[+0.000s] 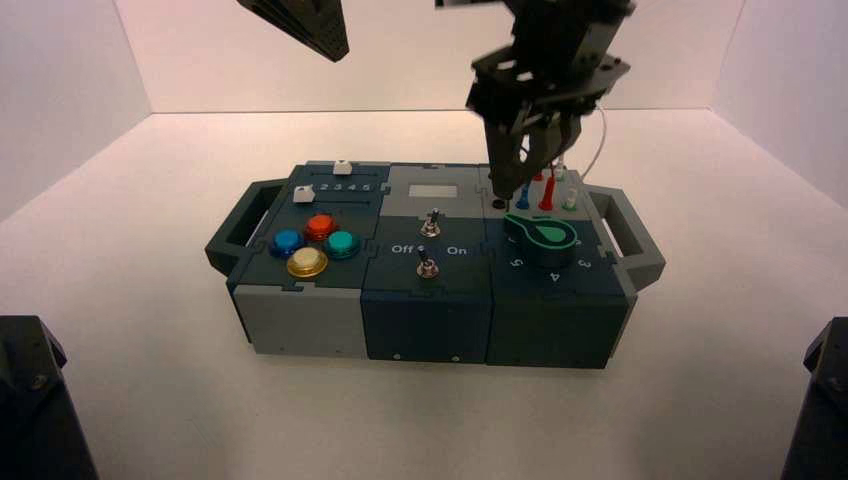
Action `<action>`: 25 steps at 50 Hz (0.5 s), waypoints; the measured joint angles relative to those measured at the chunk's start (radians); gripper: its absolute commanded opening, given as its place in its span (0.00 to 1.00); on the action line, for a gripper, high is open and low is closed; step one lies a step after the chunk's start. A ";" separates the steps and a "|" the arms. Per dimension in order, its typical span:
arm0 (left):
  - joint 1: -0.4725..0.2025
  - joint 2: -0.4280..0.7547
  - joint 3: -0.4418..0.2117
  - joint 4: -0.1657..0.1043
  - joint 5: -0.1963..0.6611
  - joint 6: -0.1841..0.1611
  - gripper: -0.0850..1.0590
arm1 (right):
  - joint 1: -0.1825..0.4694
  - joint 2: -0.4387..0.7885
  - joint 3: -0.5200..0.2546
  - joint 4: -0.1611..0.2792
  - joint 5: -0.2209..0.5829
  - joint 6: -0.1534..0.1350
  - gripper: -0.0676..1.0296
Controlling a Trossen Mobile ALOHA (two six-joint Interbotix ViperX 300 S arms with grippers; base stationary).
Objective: Turn the knob to position 2.
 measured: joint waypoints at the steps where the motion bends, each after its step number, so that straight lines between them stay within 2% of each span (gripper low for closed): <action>1: 0.002 0.002 0.000 0.000 0.000 0.000 0.05 | 0.000 -0.006 0.000 0.003 0.002 0.002 0.04; 12: 0.002 0.000 0.000 0.000 0.000 0.000 0.05 | 0.015 -0.051 0.005 0.048 0.052 0.002 0.04; 20: 0.002 0.000 0.000 0.000 0.002 0.000 0.05 | 0.041 -0.051 0.005 0.072 0.103 0.002 0.04; 25: 0.002 0.000 -0.002 -0.002 0.003 0.000 0.05 | 0.041 -0.038 0.005 0.078 0.107 0.003 0.04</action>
